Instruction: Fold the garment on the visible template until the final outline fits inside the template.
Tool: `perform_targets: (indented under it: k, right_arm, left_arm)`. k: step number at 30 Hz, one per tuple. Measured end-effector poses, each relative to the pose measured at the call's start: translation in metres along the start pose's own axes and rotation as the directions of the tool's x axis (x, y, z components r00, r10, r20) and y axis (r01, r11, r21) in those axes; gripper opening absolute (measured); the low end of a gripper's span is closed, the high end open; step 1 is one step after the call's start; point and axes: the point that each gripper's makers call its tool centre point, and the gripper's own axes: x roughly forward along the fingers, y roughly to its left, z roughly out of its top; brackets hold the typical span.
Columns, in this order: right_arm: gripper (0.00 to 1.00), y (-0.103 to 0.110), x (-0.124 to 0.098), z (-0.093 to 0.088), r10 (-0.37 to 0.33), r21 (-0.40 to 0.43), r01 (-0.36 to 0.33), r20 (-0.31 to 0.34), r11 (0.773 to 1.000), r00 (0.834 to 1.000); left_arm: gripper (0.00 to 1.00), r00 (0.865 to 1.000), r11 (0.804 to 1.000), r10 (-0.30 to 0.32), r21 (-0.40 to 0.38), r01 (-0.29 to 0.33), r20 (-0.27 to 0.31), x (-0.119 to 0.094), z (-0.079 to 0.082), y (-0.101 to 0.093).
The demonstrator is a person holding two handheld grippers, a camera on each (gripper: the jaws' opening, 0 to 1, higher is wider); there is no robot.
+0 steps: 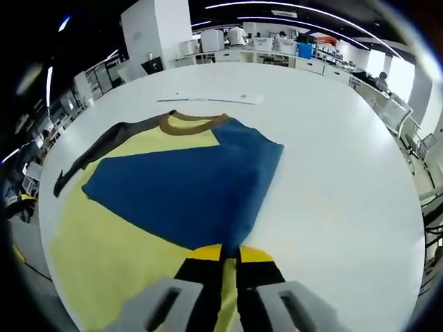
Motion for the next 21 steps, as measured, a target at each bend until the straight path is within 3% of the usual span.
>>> perform_targets:
  k: [21]
  right_arm:
    - [0.01, -0.016, -0.016, -0.011, -0.029, 0.002, 0.029, -0.029, 1.0, 0.999]
  left_arm:
    - [0.97, 1.0, 1.0, 0.003, 0.005, -0.003, -0.013, 0.002, -0.003, 0.002]
